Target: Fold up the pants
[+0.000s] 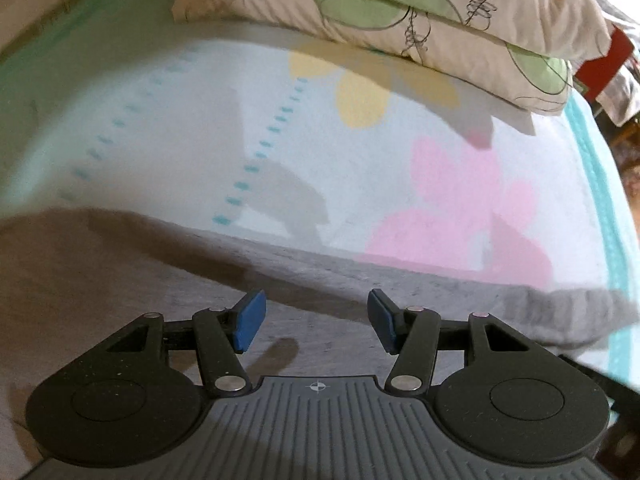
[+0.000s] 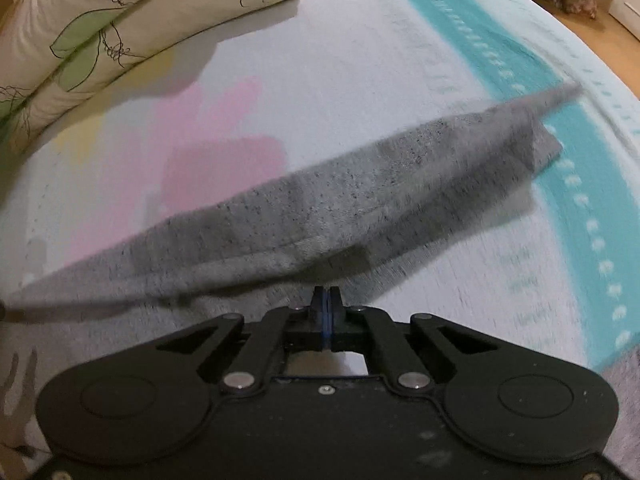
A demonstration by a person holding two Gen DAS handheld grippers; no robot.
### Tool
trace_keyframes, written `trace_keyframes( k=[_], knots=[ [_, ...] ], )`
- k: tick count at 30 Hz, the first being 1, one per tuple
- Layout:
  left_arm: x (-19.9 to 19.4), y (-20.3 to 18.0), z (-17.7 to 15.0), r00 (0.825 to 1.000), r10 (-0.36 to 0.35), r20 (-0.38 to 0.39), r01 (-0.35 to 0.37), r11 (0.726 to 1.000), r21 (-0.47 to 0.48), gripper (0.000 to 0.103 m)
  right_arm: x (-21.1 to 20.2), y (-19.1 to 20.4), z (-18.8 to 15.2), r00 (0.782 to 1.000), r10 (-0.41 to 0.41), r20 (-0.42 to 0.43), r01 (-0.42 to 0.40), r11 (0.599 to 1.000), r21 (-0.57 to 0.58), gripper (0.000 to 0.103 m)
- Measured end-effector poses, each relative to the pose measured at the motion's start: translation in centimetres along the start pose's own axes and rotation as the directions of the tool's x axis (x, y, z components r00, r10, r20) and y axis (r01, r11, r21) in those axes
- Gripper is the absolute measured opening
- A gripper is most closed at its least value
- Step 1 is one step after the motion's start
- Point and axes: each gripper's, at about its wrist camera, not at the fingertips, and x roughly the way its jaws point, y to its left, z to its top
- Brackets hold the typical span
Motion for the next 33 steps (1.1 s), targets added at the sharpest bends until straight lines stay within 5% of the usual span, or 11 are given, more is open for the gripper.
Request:
trace_keyframes(
  k=[12, 14, 15, 18, 19, 20, 24, 27, 33],
  knots=[
    [4.4, 0.3, 2.4, 0.992, -0.034, -0.118, 0.011, 0.982, -0.188, 0.055, -0.1, -2.0, -0.5, 0.998, 0.052, 0.018, -0.052, 0.998, 0.032, 0.002],
    [5.1, 0.6, 2.4, 0.989, -0.092, -0.115, 0.064, 0.971, -0.228, 0.034, -0.1, -1.8, -0.6, 0.998, 0.055, 0.024, -0.056, 0.998, 0.027, 0.004],
    [5.2, 0.9, 2.2, 0.986, -0.142, -0.091, 0.115, 0.960, -0.253, 0.004, -0.2, -1.6, -0.7, 0.998, 0.063, 0.027, -0.063, 0.998, 0.028, 0.005],
    [4.5, 0.9, 1.6, 0.983, -0.184, -0.013, 0.176, 0.955, -0.237, 0.004, -1.3, -2.8, -0.7, 0.992, 0.104, 0.070, -0.109, 0.991, 0.074, 0.025],
    [4.3, 0.7, 1.5, 0.984, -0.176, -0.007, 0.171, 0.964, -0.203, 0.004, -1.8, -3.5, -0.7, 0.990, 0.106, 0.095, -0.116, 0.988, 0.100, 0.052],
    [4.1, 0.5, 1.4, 0.985, -0.172, -0.005, 0.168, 0.969, -0.182, 0.004, -2.4, -4.5, -0.7, 0.986, 0.104, 0.128, -0.121, 0.984, 0.133, 0.067],
    [3.7, 0.2, 0.8, 0.986, -0.169, 0.002, 0.167, 0.974, -0.150, 0.004, -3.7, -8.7, -0.3, 0.976, 0.029, 0.215, -0.090, 0.956, 0.280, 0.068],
    [3.5, 0.1, 0.6, 0.986, -0.168, 0.007, 0.167, 0.976, -0.140, 0.004, -3.3, -12.3, 0.3, 0.979, -0.046, 0.196, -0.040, 0.909, 0.415, 0.070],
    [3.3, 0.1, 0.4, 0.985, -0.170, 0.015, 0.170, 0.976, -0.134, 0.004, -1.6, -17.2, 1.3, 0.981, -0.055, 0.186, -0.066, 0.807, 0.587, 0.070]
  ],
)
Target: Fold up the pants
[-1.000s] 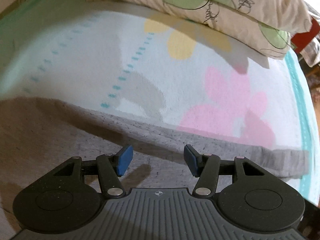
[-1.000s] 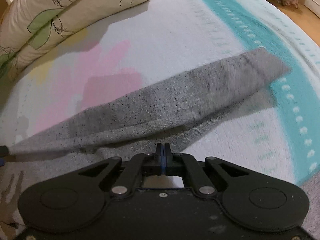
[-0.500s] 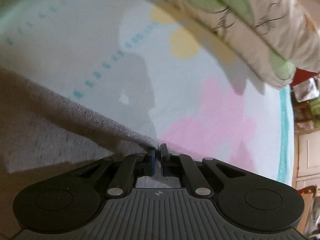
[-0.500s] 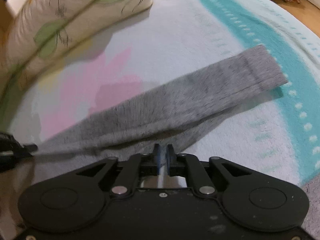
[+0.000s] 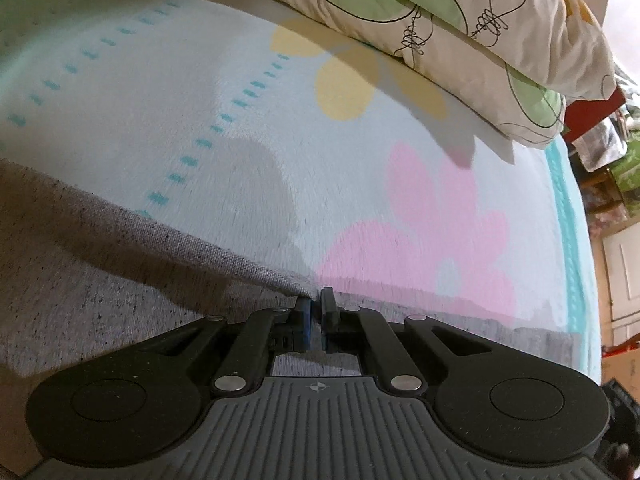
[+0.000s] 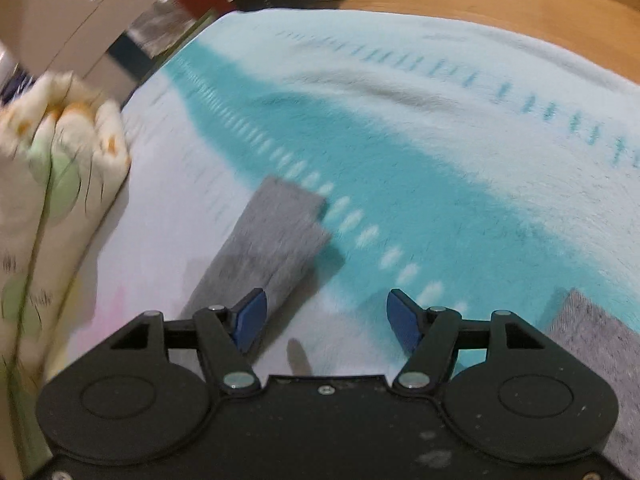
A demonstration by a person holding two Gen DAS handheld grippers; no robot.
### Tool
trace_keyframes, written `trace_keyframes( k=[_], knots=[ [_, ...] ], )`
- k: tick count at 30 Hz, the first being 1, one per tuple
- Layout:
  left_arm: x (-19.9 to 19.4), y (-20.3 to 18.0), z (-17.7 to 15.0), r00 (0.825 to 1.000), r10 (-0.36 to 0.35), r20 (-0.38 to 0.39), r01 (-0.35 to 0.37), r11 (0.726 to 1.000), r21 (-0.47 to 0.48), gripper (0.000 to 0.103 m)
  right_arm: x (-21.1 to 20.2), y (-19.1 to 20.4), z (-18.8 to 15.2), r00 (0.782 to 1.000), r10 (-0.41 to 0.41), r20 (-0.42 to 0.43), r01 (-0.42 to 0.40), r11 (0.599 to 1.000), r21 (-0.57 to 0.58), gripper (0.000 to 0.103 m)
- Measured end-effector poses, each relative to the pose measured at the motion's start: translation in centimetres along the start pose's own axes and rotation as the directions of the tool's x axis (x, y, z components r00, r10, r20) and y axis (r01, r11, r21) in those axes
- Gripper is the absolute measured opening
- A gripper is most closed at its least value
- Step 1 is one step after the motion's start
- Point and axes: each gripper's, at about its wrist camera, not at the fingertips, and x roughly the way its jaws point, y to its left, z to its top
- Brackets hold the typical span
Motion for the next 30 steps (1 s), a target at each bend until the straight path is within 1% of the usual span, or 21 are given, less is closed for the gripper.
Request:
trace_keyframes(
  k=[3, 4, 5, 6, 7, 8, 10, 12, 14, 16, 18, 20, 22, 24, 26, 28, 29, 30],
  knots=[
    [-0.2, -0.1, -0.1, 1.000, 0.002, 0.006, -0.002, 1.000, 0.002, 0.004, 0.8, 0.3, 0.9, 1.000, 0.001, 0.014, -0.001, 1.000, -0.016, 0.062],
    [-0.4, -0.1, -0.2, 1.000, 0.002, 0.007, -0.002, 1.000, 0.003, 0.004, 1.1, 0.6, 1.2, 1.000, -0.006, 0.011, 0.007, 0.999, -0.032, 0.055],
    [-0.4, -0.1, -0.2, 1.000, 0.002, 0.008, -0.002, 1.000, 0.004, 0.004, 1.5, 1.0, 1.5, 1.000, -0.014, 0.006, 0.014, 0.999, -0.048, 0.046],
    [-0.6, -0.2, -0.3, 1.000, 0.002, 0.011, -0.002, 1.000, 0.004, 0.004, 1.8, 1.3, 1.7, 1.000, -0.011, 0.004, 0.011, 0.998, -0.059, 0.040],
    [-0.8, -0.2, -0.4, 1.000, 0.001, 0.014, -0.001, 1.000, 0.003, 0.004, 2.1, 1.7, 1.9, 1.000, -0.003, 0.000, 0.003, 0.998, -0.068, 0.026],
    [-1.0, -0.3, -0.5, 1.000, 0.002, 0.019, -0.002, 1.000, 0.004, 0.004, 2.0, 1.8, 1.9, 1.000, 0.008, -0.005, -0.008, 0.997, -0.075, 0.008],
    [-1.7, -0.5, -0.8, 0.999, 0.003, 0.038, -0.003, 1.000, 0.004, 0.004, 2.2, 2.4, 2.4, 1.000, 0.021, -0.019, -0.023, 0.995, -0.098, 0.006],
    [-3.2, -0.9, -1.3, 0.997, 0.005, 0.073, -0.006, 1.000, 0.014, 0.003, 1.2, 3.3, 2.7, 1.000, 0.027, -0.003, -0.027, 0.989, -0.147, 0.006],
    [-5.3, -1.7, -2.1, 0.992, 0.017, 0.123, -0.024, 0.998, 0.058, 0.003, -0.8, 3.9, 3.0, 0.997, 0.069, 0.020, -0.064, 0.980, -0.188, 0.005],
    [-8.2, -2.8, -3.3, 0.982, 0.029, 0.186, -0.051, 0.992, 0.113, 0.003, -3.2, 4.2, 3.4, 0.993, 0.109, 0.033, -0.100, 0.971, -0.216, 0.005],
    [-11.4, -3.9, -5.1, 0.969, 0.027, 0.247, -0.071, 0.983, 0.172, 0.003, -6.0, 4.2, 3.7, 0.989, 0.143, 0.044, -0.129, 0.961, -0.245, 0.005],
    [-14.8, -4.6, -7.6, 0.955, 0.003, 0.296, -0.072, 0.973, 0.221, 0.003, -9.0, 3.4, 3.8, 0.985, 0.164, 0.050, -0.146, 0.954, -0.261, 0.005],
    [-17.4, -4.7, -10.5, 0.949, -0.023, 0.316, -0.064, 0.963, 0.262, 0.003, -12.0, 1.7, 3.4, 0.985, 0.166, 0.039, -0.150, 0.952, -0.266, 0.005],
    [-18.8, -4.4, -13.8, 0.952, -0.036, 0.304, -0.059, 0.953, 0.298, 0.003, -14.5, -0.7, 2.6, 0.987, 0.159, 0.034, -0.144, 0.953, -0.267, 0.005],
    [-18.8, -3.7, -17.2, 0.966, -0.028, 0.257, -0.055, 0.949, 0.310, 0.003, -16.3, -3.4, 1.2, 0.992, 0.127, 0.021, -0.117, 0.954, -0.275, 0.005],
    [-17.1, -2.6, -20.2, 0.987, -0.003, 0.161, -0.046, 0.952, 0.302, 0.003, -17.1, -6.1, -0.6, 0.998, 0.066, 0.004, -0.062, 0.954, -0.294, 0.005],
    [-15.7, -1.8, -21.5, 0.995, 0.014, 0.097, -0.041, 0.960, 0.278, 0.003, -17.1, -7.7, -1.6, 1.000, 0.026, -0.009, -0.028, 0.951, -0.308, 0.005],
    [-14.1, -1.1, -22.6, 0.999, 0.033, 0.038, -0.041, 0.967, 0.250, 0.003, -16.8, -8.9, -2.5, 1.000, -0.014, -0.024, 0.006, 0.949, -0.316, 0.005]
  ],
)
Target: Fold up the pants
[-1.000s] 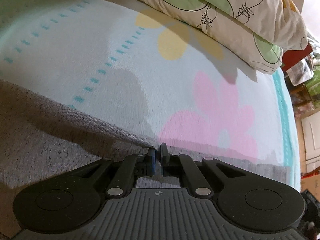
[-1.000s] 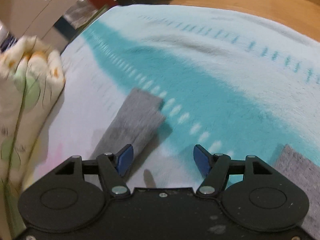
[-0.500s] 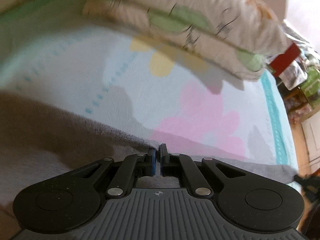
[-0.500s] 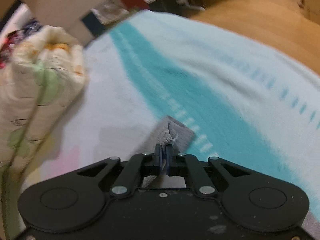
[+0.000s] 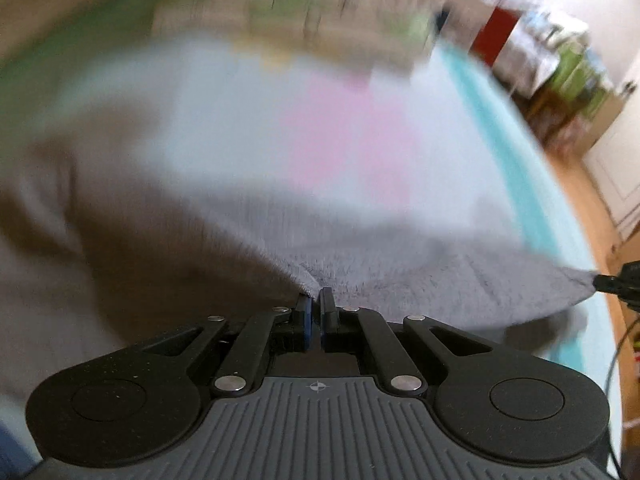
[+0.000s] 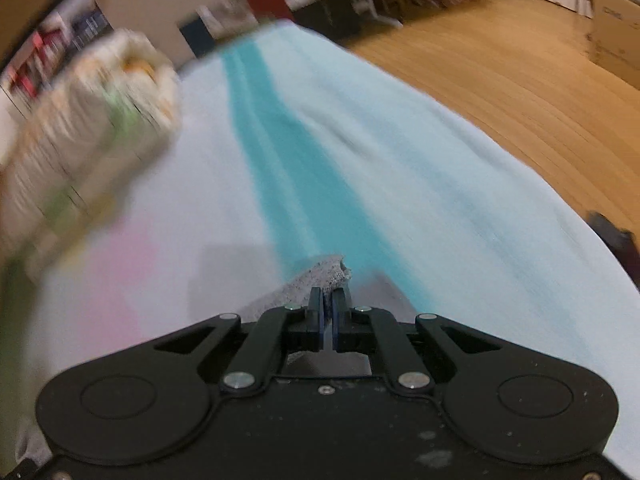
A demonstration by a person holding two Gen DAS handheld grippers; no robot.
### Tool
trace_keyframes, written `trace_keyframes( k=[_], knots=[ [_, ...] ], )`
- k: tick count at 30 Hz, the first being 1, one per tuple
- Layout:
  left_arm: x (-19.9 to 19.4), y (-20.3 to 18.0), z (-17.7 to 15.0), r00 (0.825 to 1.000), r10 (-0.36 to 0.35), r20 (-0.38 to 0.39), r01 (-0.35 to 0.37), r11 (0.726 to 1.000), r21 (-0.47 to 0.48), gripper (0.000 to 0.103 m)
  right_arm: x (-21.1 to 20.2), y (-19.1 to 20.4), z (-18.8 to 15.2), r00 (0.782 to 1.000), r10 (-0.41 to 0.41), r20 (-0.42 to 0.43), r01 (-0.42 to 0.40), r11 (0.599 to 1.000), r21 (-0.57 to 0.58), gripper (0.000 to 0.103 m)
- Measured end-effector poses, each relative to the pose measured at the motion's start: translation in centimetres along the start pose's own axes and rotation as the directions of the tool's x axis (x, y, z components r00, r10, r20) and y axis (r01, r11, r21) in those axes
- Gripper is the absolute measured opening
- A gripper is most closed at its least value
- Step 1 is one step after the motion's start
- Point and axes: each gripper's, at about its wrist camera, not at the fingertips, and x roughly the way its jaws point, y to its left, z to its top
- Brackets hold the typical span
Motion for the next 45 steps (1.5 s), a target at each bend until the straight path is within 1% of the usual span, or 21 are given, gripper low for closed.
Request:
trace_keyframes(
  k=[2, 4, 6, 8, 11, 15, 18, 22, 25, 28, 30, 31, 32, 34, 36, 38, 39, 40, 42, 43, 45],
  knots=[
    [2.6, 0.5, -1.6, 0.997, 0.015, -0.072, -0.017, 1.000, -0.024, 0.003, 1.6, -1.5, -2.3, 0.996, -0.046, -0.075, 0.045, 0.999, -0.012, 0.005],
    [4.4, 0.7, -2.4, 0.994, 0.042, -0.105, -0.044, 0.999, -0.022, 0.003, 3.1, -2.5, -4.0, 0.989, -0.077, -0.127, 0.075, 0.997, -0.017, 0.005],
    [5.1, 0.9, -2.4, 0.992, 0.045, -0.116, -0.050, 0.998, -0.042, 0.003, 3.8, -2.7, -4.9, 0.987, -0.093, -0.133, 0.090, 0.995, -0.031, 0.005],
    [5.1, 1.0, -1.9, 0.993, 0.038, -0.112, -0.045, 0.997, -0.059, 0.003, 3.8, -2.8, -5.3, 0.989, -0.090, -0.118, 0.087, 0.996, -0.037, 0.005],
    [3.5, 0.6, -1.4, 0.998, 0.021, -0.066, -0.023, 0.999, -0.040, 0.003, 3.0, -2.4, -4.9, 0.993, -0.072, -0.094, 0.069, 0.997, -0.037, 0.005],
    [0.6, -0.6, -0.9, 1.000, -0.002, 0.031, 0.001, 0.999, 0.035, 0.003, -0.3, -1.6, -4.2, 0.999, -0.025, 0.020, 0.026, 0.998, -0.062, 0.005],
    [2.0, -0.3, -1.6, 1.000, -0.009, -0.024, 0.010, 1.000, 0.012, 0.003, -1.0, -1.9, -4.3, 0.996, -0.072, 0.050, 0.076, 0.994, -0.075, 0.005],
    [5.2, 0.2, -2.6, 0.992, 0.016, -0.128, -0.015, 1.000, 0.011, 0.003, 2.1, -4.1, -5.6, 0.989, -0.132, -0.071, 0.131, 0.991, -0.023, 0.005],
    [5.7, 0.3, -2.3, 0.991, 0.012, -0.132, -0.012, 1.000, 0.001, 0.003, 2.8, -4.4, -6.1, 0.986, -0.146, -0.084, 0.144, 0.989, -0.033, 0.005],
    [4.7, -0.1, -2.0, 0.995, -0.011, -0.102, 0.014, 1.000, 0.021, 0.003, 1.6, -4.1, -5.7, 0.991, -0.127, -0.039, 0.125, 0.991, -0.051, 0.005],
    [5.3, -0.4, -2.1, 0.992, 0.017, -0.123, -0.012, 0.999, 0.047, 0.004, 1.3, -4.2, -5.6, 0.989, -0.145, -0.013, 0.144, 0.987, -0.069, 0.004],
    [6.0, -0.6, -2.5, 0.988, 0.035, -0.152, -0.028, 0.998, 0.051, 0.005, 1.8, -4.4, -5.5, 0.982, -0.190, -0.023, 0.187, 0.979, -0.076, 0.004],
    [6.3, -0.4, -2.8, 0.989, 0.038, -0.146, -0.031, 0.998, 0.055, 0.005, 2.5, -4.8, -5.4, 0.976, -0.213, -0.046, 0.210, 0.975, -0.073, 0.004],
    [5.4, -0.8, -3.3, 0.989, 0.037, -0.143, -0.026, 0.997, 0.077, 0.006, 3.9, -5.8, -5.5, 0.963, -0.231, -0.135, 0.228, 0.973, -0.041, 0.005],
    [5.1, -0.5, -2.8, 0.985, 0.000, -0.172, 0.013, 0.997, 0.074, 0.012, 3.7, -5.9, -5.8, 0.964, -0.234, -0.128, 0.232, 0.972, -0.036, 0.010],
    [4.6, 0.4, -2.2, 0.972, -0.084, -0.220, 0.093, 0.995, 0.033, 0.016, 2.5, -5.3, -5.8, 0.964, -0.252, -0.084, 0.249, 0.967, -0.046, 0.023],
    [4.1, 0.8, -2.1, 0.964, -0.126, -0.235, 0.134, 0.991, 0.019, 0.018, 1.9, -5.0, -5.8, 0.965, -0.257, -0.058, 0.254, 0.966, -0.050, 0.026],
    [3.5, 1.0, -2.2, 0.960, -0.148, -0.237, 0.158, 0.987, 0.021, 0.025, 1.1, -4.4, -5.7, 0.966, -0.257, -0.031, 0.255, 0.965, -0.058, 0.029],
    [2.2, 0.7, -2.2, 0.969, -0.129, -0.210, 0.146, 0.987, 0.068, 0.028, -0.7, -3.0, -5.4, 0.967, -0.251, 0.034, 0.253, 0.964, -0.081, 0.032],
    [1.5, 1.0, -2.0, 0.975, -0.114, -0.190, 0.133, 0.987, 0.093, 0.028, -1.4, -1.9, -5.3, 0.968, -0.241, 0.065, 0.247, 0.964, -0.099, 0.036],
    [-0.4, 2.2, -0.9, 0.985, -0.094, -0.144, 0.110, 0.988, 0.111, 0.029, -2.7, 0.3, -5.0, 0.975, -0.191, 0.110, 0.207, 0.967, -0.149, 0.042]
  ],
)
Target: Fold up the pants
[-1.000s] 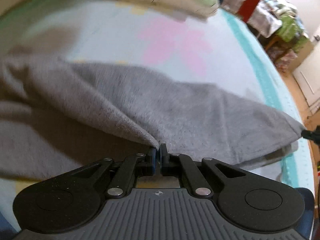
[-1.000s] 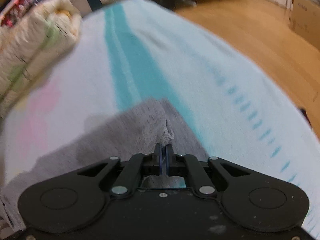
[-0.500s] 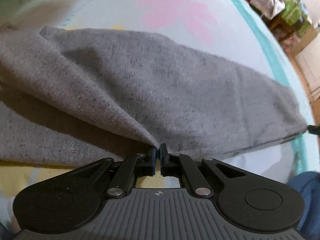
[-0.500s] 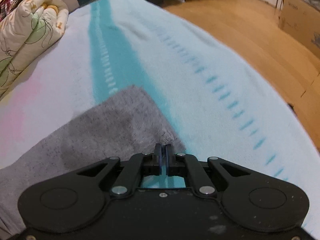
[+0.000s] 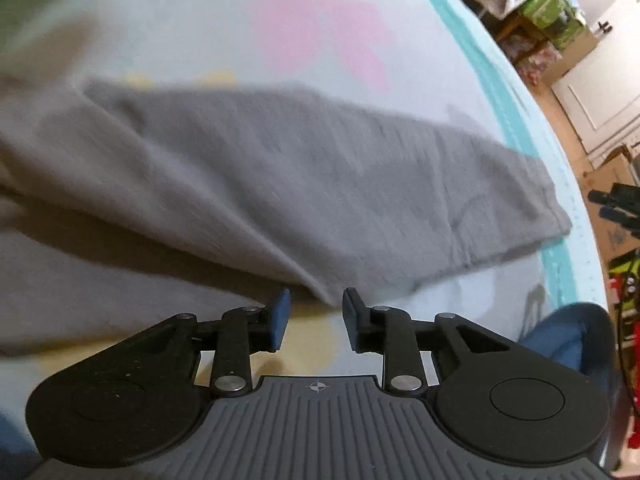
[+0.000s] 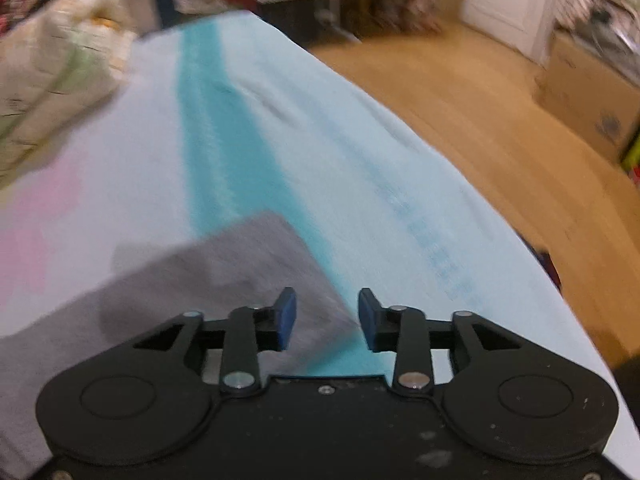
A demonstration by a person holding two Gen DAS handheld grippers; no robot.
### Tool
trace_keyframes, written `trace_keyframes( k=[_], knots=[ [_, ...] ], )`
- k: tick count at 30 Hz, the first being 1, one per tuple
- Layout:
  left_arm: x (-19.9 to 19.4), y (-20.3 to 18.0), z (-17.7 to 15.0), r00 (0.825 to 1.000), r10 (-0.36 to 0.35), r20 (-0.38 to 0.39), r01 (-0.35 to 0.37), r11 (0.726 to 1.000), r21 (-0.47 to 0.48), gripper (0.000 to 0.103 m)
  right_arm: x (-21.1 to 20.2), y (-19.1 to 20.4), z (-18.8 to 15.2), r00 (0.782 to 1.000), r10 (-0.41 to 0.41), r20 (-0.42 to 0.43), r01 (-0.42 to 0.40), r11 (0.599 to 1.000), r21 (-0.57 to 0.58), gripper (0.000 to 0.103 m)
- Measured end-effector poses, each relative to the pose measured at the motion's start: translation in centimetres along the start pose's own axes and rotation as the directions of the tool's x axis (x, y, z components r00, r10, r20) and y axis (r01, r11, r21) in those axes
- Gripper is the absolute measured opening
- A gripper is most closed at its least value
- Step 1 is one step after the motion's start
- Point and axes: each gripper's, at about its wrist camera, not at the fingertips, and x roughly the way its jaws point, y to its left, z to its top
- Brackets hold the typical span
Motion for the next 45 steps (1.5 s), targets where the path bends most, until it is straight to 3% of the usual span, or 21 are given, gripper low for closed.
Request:
trace_keyframes(
  k=[2, 5, 8, 12, 16, 19, 21, 24, 26, 30, 34, 38, 39, 40, 41, 42, 43, 45],
  knots=[
    [-1.7, 1.9, 1.0, 0.999, 0.022, 0.032, -0.021, 1.000, -0.014, 0.031, -1.5, 2.3, 0.4, 0.997, 0.068, 0.029, -0.066, 0.996, -0.053, 0.045],
    [-3.3, 5.3, 2.6, 0.992, 0.105, 0.074, -0.103, 0.994, -0.023, 0.042, -3.0, 6.7, 0.2, 0.983, 0.183, 0.031, -0.176, 0.974, -0.145, 0.048],
    [-4.9, 9.0, 3.4, 0.980, 0.179, 0.092, -0.174, 0.983, -0.053, 0.043, -4.1, 12.2, -0.9, 0.951, 0.308, -0.006, -0.300, 0.924, -0.236, 0.050],
    [-6.4, 14.5, 4.4, 0.966, 0.244, 0.084, -0.233, 0.965, -0.119, 0.044, -5.2, 20.2, -3.3, 0.888, 0.449, -0.094, -0.451, 0.817, -0.358, 0.051],
    [-6.8, 19.7, 5.0, 0.949, 0.311, 0.057, -0.297, 0.938, -0.181, 0.044, -5.9, 28.6, -6.2, 0.807, 0.556, -0.199, -0.579, 0.681, -0.449, 0.055],
    [-6.4, 23.5, 5.2, 0.947, 0.320, 0.036, -0.304, 0.925, -0.229, 0.044, -5.9, 33.9, -7.4, 0.740, 0.617, -0.269, -0.663, 0.598, -0.451, 0.060],
    [-5.5, 25.9, 5.0, 0.953, 0.302, 0.022, -0.287, 0.922, -0.259, 0.044, -5.7, 37.5, -8.2, 0.698, 0.642, -0.318, -0.708, 0.552, -0.441, 0.060],
    [-4.2, 28.5, 4.3, 0.963, 0.269, 0.009, -0.254, 0.920, -0.298, 0.043, -5.0, 42.5, -9.1, 0.655, 0.656, -0.374, -0.748, 0.494, -0.443, 0.063],
    [-4.1, 29.7, 3.6, 0.973, 0.226, 0.054, -0.196, 0.923, -0.332, 0.043, -4.3, 45.6, -9.7, 0.629, 0.662, -0.408, -0.770, 0.456, -0.446, 0.069],
    [-4.2, 30.0, 3.3, 0.977, 0.199, 0.081, -0.162, 0.930, -0.332, 0.043, -2.9, 50.9, -11.1, 0.591, 0.662, -0.461, -0.797, 0.391, -0.461, 0.085],
    [-4.5, 30.5, 3.6, 0.980, 0.178, 0.088, -0.140, 0.934, -0.329, 0.044, -0.5, 55.6, -12.5, 0.574, 0.636, -0.516, -0.811, 0.352, -0.467, 0.086],
    [-4.0, 30.9, 4.0, 0.981, 0.168, 0.094, -0.128, 0.934, -0.335, 0.044, 2.1, 58.2, -13.1, 0.541, 0.612, -0.576, -0.839, 0.352, -0.414, 0.085],
    [-4.0, 30.9, 4.1, 0.981, 0.168, 0.095, -0.127, 0.934, -0.334, 0.044, 2.6, 58.5, -13.3, 0.531, 0.610, -0.589, -0.847, 0.357, -0.394, 0.082],
    [-4.1, 31.0, 3.9, 0.981, 0.169, 0.097, -0.128, 0.934, -0.333, 0.044, 3.0, 58.6, -13.4, 0.513, 0.608, -0.606, -0.858, 0.359, -0.367, 0.060],
    [-4.2, 30.9, 4.0, 0.980, 0.171, 0.099, -0.129, 0.934, -0.332, 0.044, 2.8, 58.4, -13.4, 0.486, 0.615, -0.621, -0.874, 0.356, -0.332, 0.021],
    [-4.3, 30.9, 3.9, 0.980, 0.172, 0.102, -0.130, 0.935, -0.330, 0.044, 2.4, 58.2, -13.3, 0.473, 0.627, -0.619, -0.881, 0.352, -0.317, 0.010],
    [-4.5, 30.8, 3.9, 0.979, 0.173, 0.105, -0.130, 0.935, -0.329, 0.044, 1.1, 57.7, -13.3, 0.481, 0.640, -0.599, -0.877, 0.346, -0.335, 0.010],
    [-4.9, 31.0, 3.7, 0.979, 0.169, 0.115, -0.122, 0.933, -0.338, 0.043, -1.8, 56.7, -13.2, 0.473, 0.684, -0.556, -0.873, 0.279, -0.400, 0.010]
  ],
)
